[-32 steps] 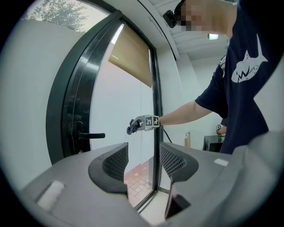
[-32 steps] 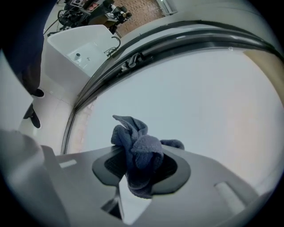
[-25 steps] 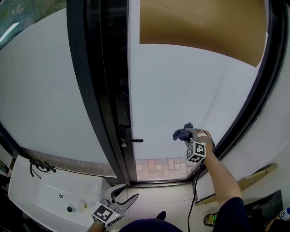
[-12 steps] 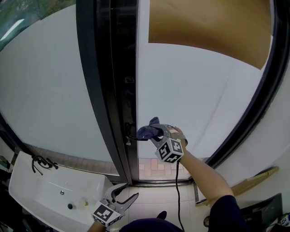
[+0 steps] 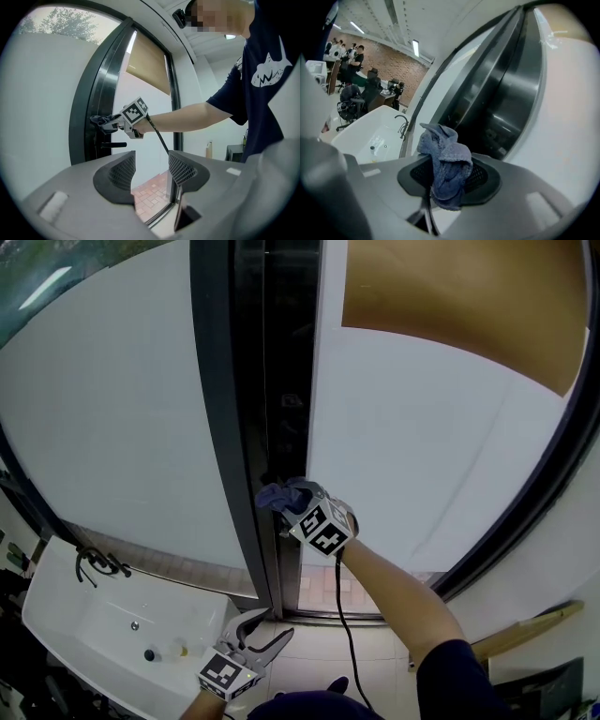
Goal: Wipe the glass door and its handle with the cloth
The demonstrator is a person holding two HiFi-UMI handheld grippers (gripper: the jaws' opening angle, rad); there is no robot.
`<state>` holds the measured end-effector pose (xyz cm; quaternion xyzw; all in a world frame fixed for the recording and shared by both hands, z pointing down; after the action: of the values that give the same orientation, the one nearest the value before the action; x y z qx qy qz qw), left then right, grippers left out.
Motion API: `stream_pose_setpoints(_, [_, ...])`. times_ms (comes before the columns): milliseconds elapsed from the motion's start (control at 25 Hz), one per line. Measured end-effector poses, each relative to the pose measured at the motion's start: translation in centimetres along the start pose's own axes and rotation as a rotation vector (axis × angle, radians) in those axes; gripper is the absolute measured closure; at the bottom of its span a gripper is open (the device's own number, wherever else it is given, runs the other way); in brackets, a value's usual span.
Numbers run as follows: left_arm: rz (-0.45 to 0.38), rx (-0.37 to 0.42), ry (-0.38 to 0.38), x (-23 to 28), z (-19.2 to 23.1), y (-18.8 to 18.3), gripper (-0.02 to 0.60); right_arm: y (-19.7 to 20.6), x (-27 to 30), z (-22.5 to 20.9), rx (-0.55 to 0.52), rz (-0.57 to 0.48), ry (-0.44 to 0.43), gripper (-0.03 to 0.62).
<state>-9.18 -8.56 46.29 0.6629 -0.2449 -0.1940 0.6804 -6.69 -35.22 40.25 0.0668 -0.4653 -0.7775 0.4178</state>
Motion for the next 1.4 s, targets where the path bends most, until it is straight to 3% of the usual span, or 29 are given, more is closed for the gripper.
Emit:
stream_pose_setpoints(320, [-0.003, 0.015, -0.025, 1.5, 2.0, 0.0, 0.365, 2.2, 2.5, 3.2, 0.025, 0.114, -0.107, 0.450])
stream_pose_setpoints(680, [0.006, 0.005, 0.019, 3.3, 1.8, 0.2, 0.365, 4.0, 0.8, 3.2, -0.019, 0.233, -0.204, 0.450])
stream_pose_setpoints(1000, [0.007, 0.016, 0.033, 3.8, 1.8, 0.2, 0.365, 7.5, -2.3, 1.1, -0.033, 0.278, -0.205, 0.448])
stream_pose_setpoints(1400, [0.005, 0.020, 0.037, 3.2, 1.5, 0.2, 0.365, 12.5, -5.3, -0.6, -0.246, 0.418, -0.132, 0.448])
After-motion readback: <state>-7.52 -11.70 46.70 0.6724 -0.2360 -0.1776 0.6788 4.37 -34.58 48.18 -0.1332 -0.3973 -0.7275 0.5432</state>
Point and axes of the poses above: the fingertips, and each gripper's own axes: x forward along the fingers, z to its left, y out of its underside, the point moved 4 cm from there along -x, backward along the fingers, and after that the axes turned 7 degrees about y, right-handed, at the moved point
